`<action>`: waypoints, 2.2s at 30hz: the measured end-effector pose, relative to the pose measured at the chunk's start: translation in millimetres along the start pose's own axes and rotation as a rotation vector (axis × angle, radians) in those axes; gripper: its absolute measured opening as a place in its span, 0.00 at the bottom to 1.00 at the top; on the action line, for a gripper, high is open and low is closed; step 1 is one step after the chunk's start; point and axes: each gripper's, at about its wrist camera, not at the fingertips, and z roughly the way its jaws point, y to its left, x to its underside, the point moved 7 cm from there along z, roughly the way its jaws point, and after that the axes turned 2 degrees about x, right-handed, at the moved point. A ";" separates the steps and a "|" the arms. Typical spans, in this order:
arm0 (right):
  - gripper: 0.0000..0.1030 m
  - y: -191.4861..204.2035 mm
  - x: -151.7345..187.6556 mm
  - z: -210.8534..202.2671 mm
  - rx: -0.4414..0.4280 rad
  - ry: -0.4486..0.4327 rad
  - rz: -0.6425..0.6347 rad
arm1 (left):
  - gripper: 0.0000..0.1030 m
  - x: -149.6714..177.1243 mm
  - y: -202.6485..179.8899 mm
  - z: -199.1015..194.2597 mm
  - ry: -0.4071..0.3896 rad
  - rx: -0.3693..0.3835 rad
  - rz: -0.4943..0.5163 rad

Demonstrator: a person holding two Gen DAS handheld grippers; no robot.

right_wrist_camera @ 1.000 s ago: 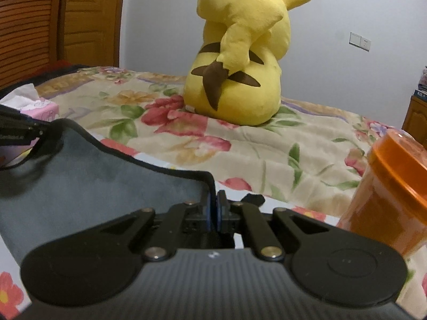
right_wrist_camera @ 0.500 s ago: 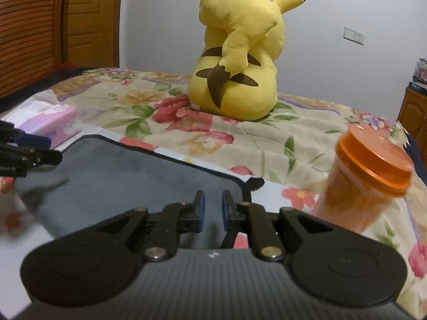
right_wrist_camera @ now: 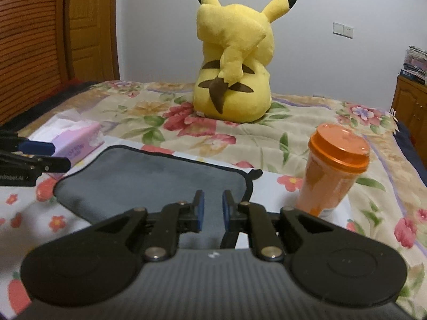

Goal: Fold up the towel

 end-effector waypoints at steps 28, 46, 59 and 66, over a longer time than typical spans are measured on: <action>1.00 10.1 -7.0 -99.5 0.013 -0.087 0.040 | 1.00 -9.5 -20.2 -114.6 -0.088 -0.067 -0.002; 1.00 20.8 -1.9 -164.2 0.037 -0.118 0.059 | 1.00 -3.4 -50.1 -185.7 -0.104 -0.071 0.014; 1.00 21.4 21.3 -184.1 0.049 -0.108 0.085 | 1.00 23.2 -59.7 -207.5 -0.089 -0.068 -0.044; 1.00 22.6 34.5 -189.7 0.054 -0.096 0.092 | 1.00 41.7 -58.2 -211.8 -0.065 -0.086 -0.047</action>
